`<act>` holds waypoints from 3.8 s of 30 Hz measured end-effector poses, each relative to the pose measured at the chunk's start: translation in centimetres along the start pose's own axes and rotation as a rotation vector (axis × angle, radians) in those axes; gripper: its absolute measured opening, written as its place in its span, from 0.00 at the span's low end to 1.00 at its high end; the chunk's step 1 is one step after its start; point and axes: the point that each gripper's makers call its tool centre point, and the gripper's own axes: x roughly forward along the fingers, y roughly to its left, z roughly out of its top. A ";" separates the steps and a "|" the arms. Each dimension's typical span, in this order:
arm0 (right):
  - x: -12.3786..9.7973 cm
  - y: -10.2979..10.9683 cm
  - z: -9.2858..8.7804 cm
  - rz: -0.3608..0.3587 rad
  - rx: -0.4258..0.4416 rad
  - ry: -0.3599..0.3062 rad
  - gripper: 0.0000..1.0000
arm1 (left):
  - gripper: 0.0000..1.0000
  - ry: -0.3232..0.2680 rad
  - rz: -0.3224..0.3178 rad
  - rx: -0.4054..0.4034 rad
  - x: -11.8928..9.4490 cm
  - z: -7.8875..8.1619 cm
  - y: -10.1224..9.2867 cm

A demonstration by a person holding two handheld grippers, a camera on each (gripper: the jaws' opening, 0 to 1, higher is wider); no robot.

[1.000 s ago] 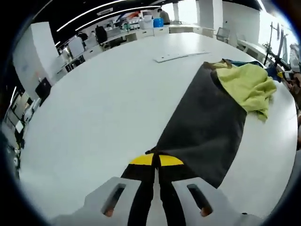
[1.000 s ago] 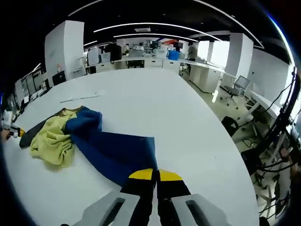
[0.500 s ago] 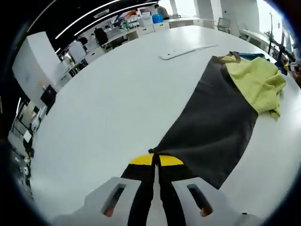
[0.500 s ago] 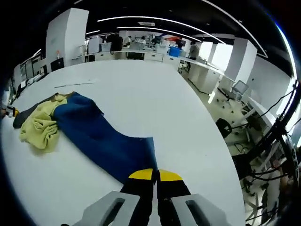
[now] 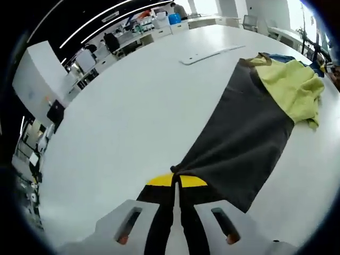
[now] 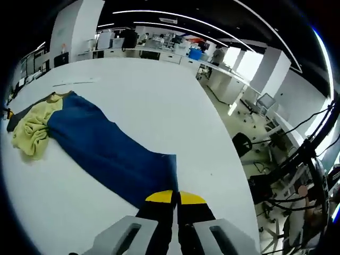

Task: Fold the garment on the visible template until the final outline fits inside the template.

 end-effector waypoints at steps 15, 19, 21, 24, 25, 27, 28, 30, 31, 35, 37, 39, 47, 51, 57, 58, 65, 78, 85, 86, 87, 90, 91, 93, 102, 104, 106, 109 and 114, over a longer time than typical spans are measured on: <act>0.0 2.1 0.9 0.082 -0.064 -0.042 0.17 | 0.15 -0.007 0.025 0.058 -1.0 0.5 -0.7; -0.9 4.0 2.5 0.147 -0.035 -0.108 0.26 | 0.22 -0.067 -0.017 0.040 -2.1 1.2 -1.8; -1.4 5.0 3.1 0.176 -0.048 -0.125 0.33 | 0.28 -0.103 -0.035 0.016 -2.9 1.7 -2.5; -2.0 7.1 3.7 0.240 -0.039 -0.128 0.47 | 0.41 -0.165 -0.073 0.006 -3.5 2.5 -3.9; -2.1 7.5 3.8 0.250 -0.036 -0.128 0.51 | 0.46 -0.162 -0.083 0.021 -3.6 2.3 -4.5; -2.5 9.1 4.2 0.311 -0.039 -0.134 0.56 | 0.51 -0.165 -0.086 0.029 -3.7 2.4 -4.9; -2.7 9.8 4.5 0.337 -0.042 -0.142 0.59 | 0.52 -0.168 -0.092 0.031 -3.9 2.4 -5.2; -3.2 11.3 5.3 0.384 -0.062 -0.170 0.69 | 0.57 -0.209 -0.139 0.002 -4.1 3.1 -6.2; -3.4 11.9 5.4 0.402 -0.070 -0.172 0.76 | 0.59 -0.221 -0.151 -0.003 -4.2 3.3 -6.5; -4.2 14.5 5.9 0.489 -0.118 -0.186 0.88 | 0.68 -0.247 -0.181 0.019 -4.5 3.7 -8.3; -4.5 15.9 6.0 0.534 -0.137 -0.186 0.87 | 0.68 -0.252 -0.209 0.004 -4.7 3.8 -9.4; -4.7 17.0 6.1 0.567 -0.139 -0.188 0.87 | 0.70 -0.267 -0.237 -0.010 -5.0 4.0 -10.5; -4.8 19.8 6.1 0.659 -0.151 -0.181 0.82 | 0.70 -0.293 -0.340 0.028 -6.2 4.4 -15.7; -5.0 21.3 6.3 0.696 -0.188 -0.203 0.79 | 0.68 -0.303 -0.362 0.052 -6.5 4.6 -17.5; -5.1 23.4 6.6 0.743 -0.221 -0.226 0.75 | 0.62 -0.335 -0.405 0.038 -6.8 5.6 -20.1; -5.1 23.6 6.6 0.746 -0.235 -0.232 0.73 | 0.60 -0.336 -0.420 0.047 -6.8 5.6 -20.8; -4.0 24.9 6.0 0.771 -0.321 -0.224 0.60 | 0.44 -0.308 -0.469 0.056 -6.0 5.1 -23.7; -3.1 26.3 5.0 0.773 -0.437 -0.228 0.27 | 0.18 -0.332 -0.486 0.080 -4.5 5.8 -26.0; -2.9 27.2 4.4 0.803 -0.441 -0.202 0.11 | 0.06 -0.298 -0.497 0.056 -3.9 5.8 -26.6; -2.9 27.3 4.3 0.800 -0.442 -0.203 0.09 | 0.06 -0.294 -0.495 0.064 -3.8 5.8 -26.7; -2.8 27.4 4.2 0.795 -0.444 -0.201 0.08 | 0.05 -0.295 -0.490 0.080 -3.9 5.9 -26.7; -2.9 27.4 4.1 0.799 -0.435 -0.192 0.03 | 0.02 -0.285 -0.502 0.038 -4.0 6.0 -26.6; -2.9 27.5 4.0 0.798 -0.432 -0.190 0.02 | 0.01 -0.290 -0.510 0.026 -4.2 6.1 -26.7; -3.1 27.4 4.1 0.795 -0.429 -0.189 0.00 | 0.00 -0.289 -0.509 0.020 -4.5 6.1 -26.5; -5.3 27.2 4.4 0.815 -0.385 -0.193 0.00 | 0.00 -0.263 -0.512 -0.072 -6.9 5.7 -25.8; -5.8 27.2 4.5 0.826 -0.370 -0.192 0.00 | 0.00 -0.268 -0.530 -0.110 -7.4 5.7 -25.7; -6.3 27.1 4.7 0.830 -0.362 -0.193 0.00 | 0.00 -0.271 -0.535 -0.148 -8.0 5.6 -25.3; -7.3 26.8 4.9 0.834 -0.339 -0.191 0.00 | 0.00 -0.281 -0.542 -0.171 -8.9 5.7 -24.9; -8.8 26.7 4.7 0.841 -0.331 -0.182 0.00 | 0.00 -0.289 -0.564 -0.233 -10.5 5.7 -25.0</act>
